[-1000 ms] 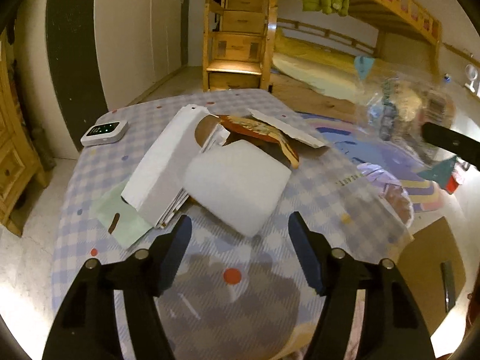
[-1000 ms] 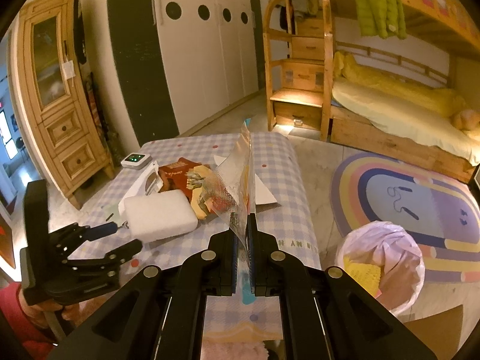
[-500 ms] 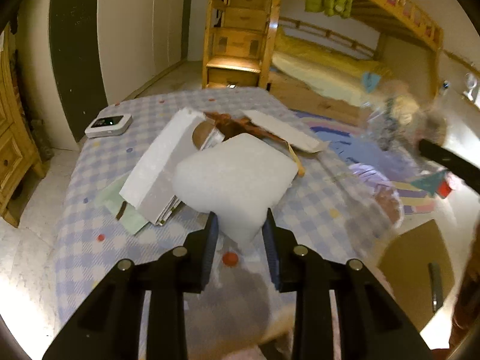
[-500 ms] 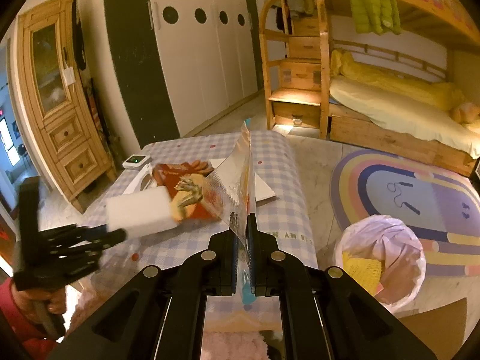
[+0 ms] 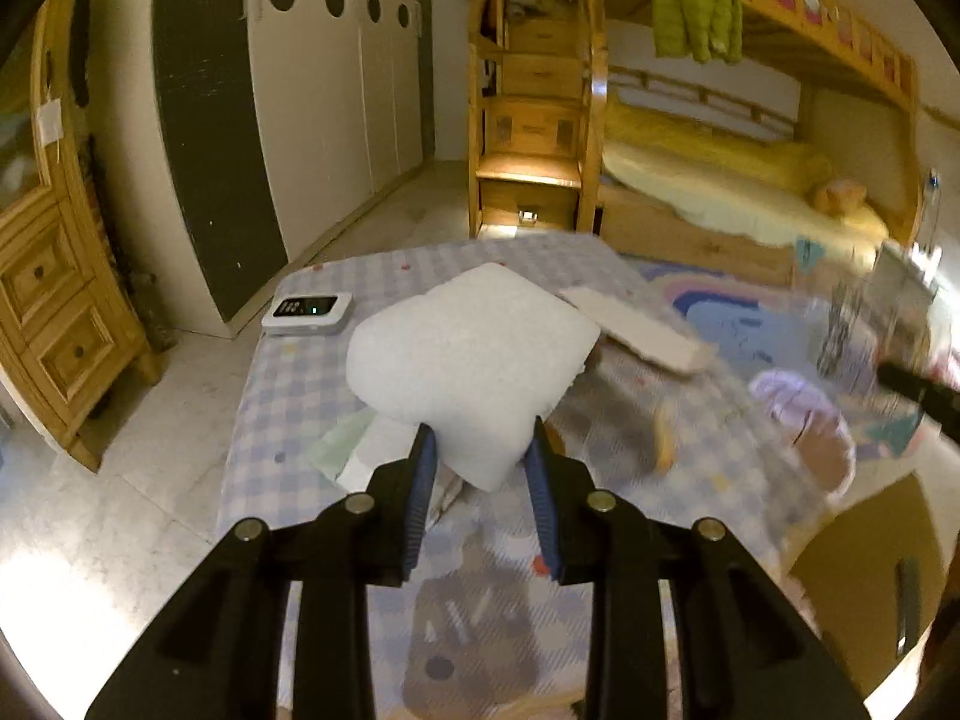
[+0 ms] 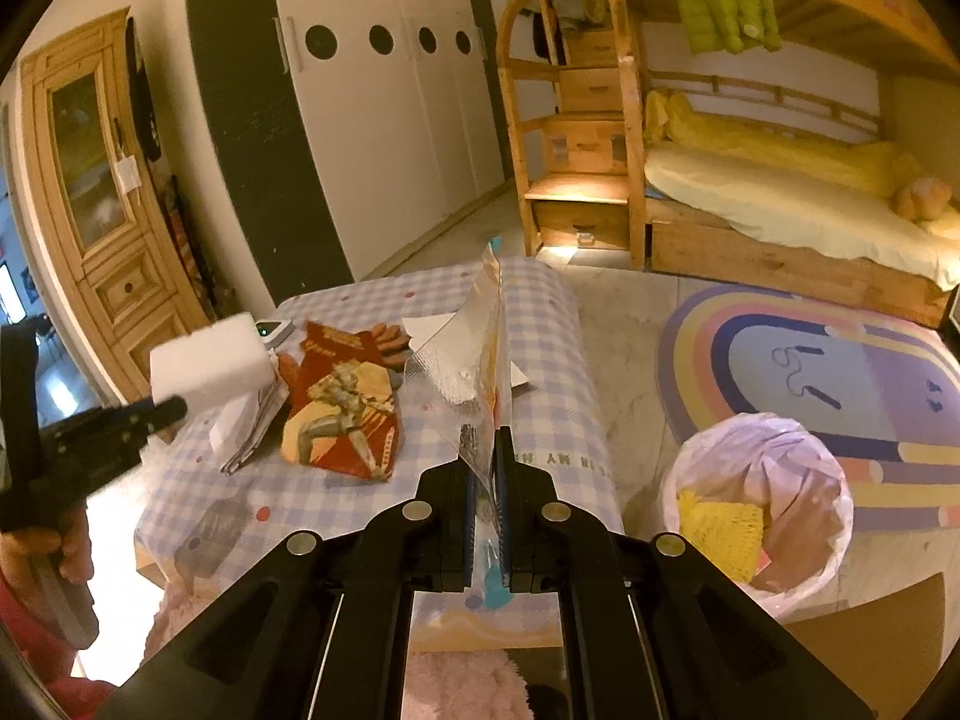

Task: Collect trash
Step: 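Grasp the white foam block with the left gripper while the right gripper holds the wrapper, then carry the wrapper and foam block over the wastebasket and open both grippers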

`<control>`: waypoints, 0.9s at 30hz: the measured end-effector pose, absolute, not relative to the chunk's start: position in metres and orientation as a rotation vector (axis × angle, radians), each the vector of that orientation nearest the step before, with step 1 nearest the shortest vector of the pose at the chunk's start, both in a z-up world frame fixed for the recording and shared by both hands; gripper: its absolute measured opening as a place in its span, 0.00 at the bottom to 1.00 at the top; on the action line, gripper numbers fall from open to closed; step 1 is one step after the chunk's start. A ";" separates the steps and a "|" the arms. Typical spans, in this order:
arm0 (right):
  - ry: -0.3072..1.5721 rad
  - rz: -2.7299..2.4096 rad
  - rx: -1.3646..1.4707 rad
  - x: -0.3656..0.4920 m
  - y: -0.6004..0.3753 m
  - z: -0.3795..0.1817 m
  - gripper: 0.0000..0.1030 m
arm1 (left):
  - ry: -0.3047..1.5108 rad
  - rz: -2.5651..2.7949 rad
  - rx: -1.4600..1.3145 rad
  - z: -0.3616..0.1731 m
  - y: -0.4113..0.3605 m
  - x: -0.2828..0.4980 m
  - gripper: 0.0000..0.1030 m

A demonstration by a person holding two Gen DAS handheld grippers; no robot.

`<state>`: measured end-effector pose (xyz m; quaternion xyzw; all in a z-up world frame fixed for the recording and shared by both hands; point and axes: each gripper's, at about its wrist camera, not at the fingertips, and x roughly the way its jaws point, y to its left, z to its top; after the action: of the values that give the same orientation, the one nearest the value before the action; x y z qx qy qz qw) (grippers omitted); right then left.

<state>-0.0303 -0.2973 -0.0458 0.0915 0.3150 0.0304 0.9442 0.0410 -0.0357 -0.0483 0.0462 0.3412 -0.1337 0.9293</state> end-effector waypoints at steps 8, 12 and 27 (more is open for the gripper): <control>0.614 0.032 0.186 -0.035 -0.307 -0.039 0.05 | 0.591 -0.384 0.049 -0.012 -0.050 0.037 0.28; 0.603 -0.014 0.191 -0.040 -0.324 -0.036 0.05 | 0.580 -0.497 0.074 -0.014 -0.095 0.031 0.28; 0.710 -0.275 0.271 -0.054 -0.420 -0.089 0.07 | 0.688 -0.770 0.168 -0.085 -0.262 0.049 0.29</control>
<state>-0.0536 -0.4201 -0.0895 0.1319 0.3453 -0.1338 0.9195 0.0492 -0.2624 -0.0851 0.0804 0.3284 -0.3676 0.8663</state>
